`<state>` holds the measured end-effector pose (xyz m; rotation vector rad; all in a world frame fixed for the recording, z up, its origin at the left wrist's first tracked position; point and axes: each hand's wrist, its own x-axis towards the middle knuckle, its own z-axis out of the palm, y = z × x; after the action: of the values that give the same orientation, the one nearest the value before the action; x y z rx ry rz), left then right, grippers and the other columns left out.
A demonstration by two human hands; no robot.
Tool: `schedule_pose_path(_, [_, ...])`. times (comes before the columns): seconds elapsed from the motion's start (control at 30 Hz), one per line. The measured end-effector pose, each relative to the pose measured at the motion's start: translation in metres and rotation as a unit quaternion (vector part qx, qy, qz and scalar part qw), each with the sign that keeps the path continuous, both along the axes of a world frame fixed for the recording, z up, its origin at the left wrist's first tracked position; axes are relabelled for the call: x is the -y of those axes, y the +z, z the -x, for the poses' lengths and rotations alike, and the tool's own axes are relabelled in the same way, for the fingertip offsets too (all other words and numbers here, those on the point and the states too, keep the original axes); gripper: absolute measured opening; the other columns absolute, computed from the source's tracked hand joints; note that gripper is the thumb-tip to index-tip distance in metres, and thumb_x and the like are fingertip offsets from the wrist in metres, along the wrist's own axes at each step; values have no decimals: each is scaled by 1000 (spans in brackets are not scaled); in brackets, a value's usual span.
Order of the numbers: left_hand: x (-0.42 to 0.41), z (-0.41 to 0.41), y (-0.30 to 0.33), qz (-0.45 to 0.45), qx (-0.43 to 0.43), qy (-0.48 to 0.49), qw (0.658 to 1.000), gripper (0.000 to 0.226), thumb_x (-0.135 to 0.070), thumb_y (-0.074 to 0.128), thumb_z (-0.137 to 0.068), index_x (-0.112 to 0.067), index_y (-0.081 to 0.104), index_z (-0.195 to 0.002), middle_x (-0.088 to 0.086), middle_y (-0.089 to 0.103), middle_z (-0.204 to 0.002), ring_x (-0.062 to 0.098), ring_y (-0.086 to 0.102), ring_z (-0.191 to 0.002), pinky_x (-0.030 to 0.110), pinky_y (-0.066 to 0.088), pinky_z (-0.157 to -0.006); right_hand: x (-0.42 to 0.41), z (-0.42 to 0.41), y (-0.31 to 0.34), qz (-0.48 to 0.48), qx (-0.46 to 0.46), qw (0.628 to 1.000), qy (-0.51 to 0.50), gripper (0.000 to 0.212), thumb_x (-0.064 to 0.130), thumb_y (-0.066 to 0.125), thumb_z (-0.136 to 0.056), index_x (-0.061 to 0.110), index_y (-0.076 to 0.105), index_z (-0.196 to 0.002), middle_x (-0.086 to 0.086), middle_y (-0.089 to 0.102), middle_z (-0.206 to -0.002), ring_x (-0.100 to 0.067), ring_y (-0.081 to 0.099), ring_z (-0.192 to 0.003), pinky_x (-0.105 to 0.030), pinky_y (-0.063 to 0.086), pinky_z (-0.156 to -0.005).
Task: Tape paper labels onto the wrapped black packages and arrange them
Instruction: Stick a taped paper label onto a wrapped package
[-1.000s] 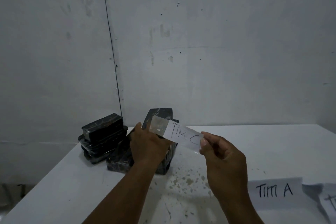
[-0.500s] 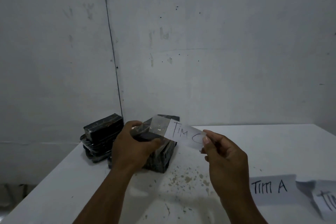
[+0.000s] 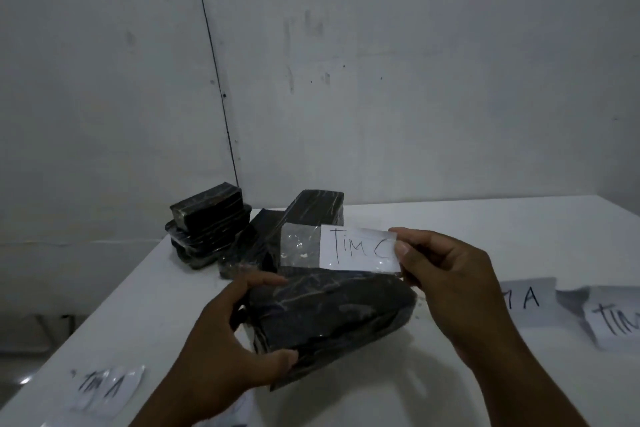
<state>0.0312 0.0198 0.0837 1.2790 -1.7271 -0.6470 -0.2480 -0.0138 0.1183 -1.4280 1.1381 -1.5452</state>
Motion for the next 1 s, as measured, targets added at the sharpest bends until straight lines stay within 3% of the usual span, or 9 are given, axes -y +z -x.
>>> schedule_pose_path(0.17, [10, 1, -18, -89, -1, -74, 993, 96, -19, 98, -56, -35, 54, -139, -10, 65, -134, 13, 60, -128, 40, 48, -111, 7, -5, -24, -57, -27, 998, 9, 16, 19, 71, -93, 31, 79, -99, 11, 79, -94, -10, 73, -91, -28, 61, -78])
schedule_pose_path(0.27, [21, 0, -19, -110, 4, -123, 986, 102, -7, 94, -64, -30, 41, -149, -9, 58, -145, 12, 51, -138, 36, 42, -115, 14, -7, -37, -80, -41, 996, 2, 15, 21, 71, -93, 29, 79, -104, 11, 78, -99, -11, 72, -95, -32, 61, -84])
schedule_pose_path(0.43, [46, -8, -20, -139, 77, -130, 979, 98, -3, 89, -69, -56, 40, -136, -38, 51, -139, -13, 42, -135, 22, 34, -116, 24, -9, -52, -104, -35, 994, -9, 16, 17, 70, -93, 29, 78, -101, 9, 78, -96, -6, 69, -86, -28, 57, -82])
schedule_pose_path(0.53, [57, -16, -26, -168, 62, -119, 977, 99, -18, 95, -63, -61, 42, -134, -33, 51, -143, -9, 41, -139, 31, 33, -120, 29, -11, -57, -111, -39, 993, -10, 17, 17, 70, -93, 30, 78, -100, 10, 77, -96, -6, 68, -84, -29, 58, -83])
schedule_pose_path(0.6, [58, -13, -27, -166, 25, -136, 976, 93, -31, 94, -64, -47, 45, -141, -22, 54, -146, 0, 45, -140, 35, 38, -116, 32, -11, -62, -110, -35, 993, -17, 16, 18, 70, -93, 30, 78, -101, 11, 77, -97, -7, 68, -85, -29, 58, -83])
schedule_pose_path(0.67, [59, -2, -26, -154, -39, -134, 978, 71, -41, 84, -73, -33, 55, -138, -13, 65, -137, 4, 58, -129, 28, 47, -103, 34, -13, -67, -113, -38, 993, -21, 16, 19, 70, -93, 31, 78, -100, 12, 77, -97, -7, 68, -85, -28, 57, -82])
schedule_pose_path(0.8, [61, 30, -31, -58, -131, 34, 989, 35, -44, 69, -83, -20, 72, -108, -8, 79, -97, 5, 73, -90, 14, 53, -71, 35, -16, -80, -112, -43, 993, -24, 16, 21, 71, -93, 33, 78, -100, 16, 77, -97, -4, 69, -87, -26, 56, -81])
schedule_pose_path(0.9, [62, 38, -45, -4, -169, 104, 980, 33, -47, 76, -77, -19, 74, -95, 0, 78, -86, 15, 75, -80, 23, 59, -67, 34, -14, -83, -97, -27, 995, -21, 15, 21, 70, -94, 33, 77, -101, 14, 77, -96, -4, 70, -87, -25, 55, -78])
schedule_pose_path(1.0, [62, 39, -56, 45, -138, 131, 981, 31, -53, 74, -78, -23, 75, -86, -7, 77, -83, 12, 73, -79, 25, 59, -68, 30, -13, -84, -85, -34, 996, -14, 16, 24, 69, -95, 33, 76, -105, 18, 76, -98, -3, 70, -94, -28, 59, -81])
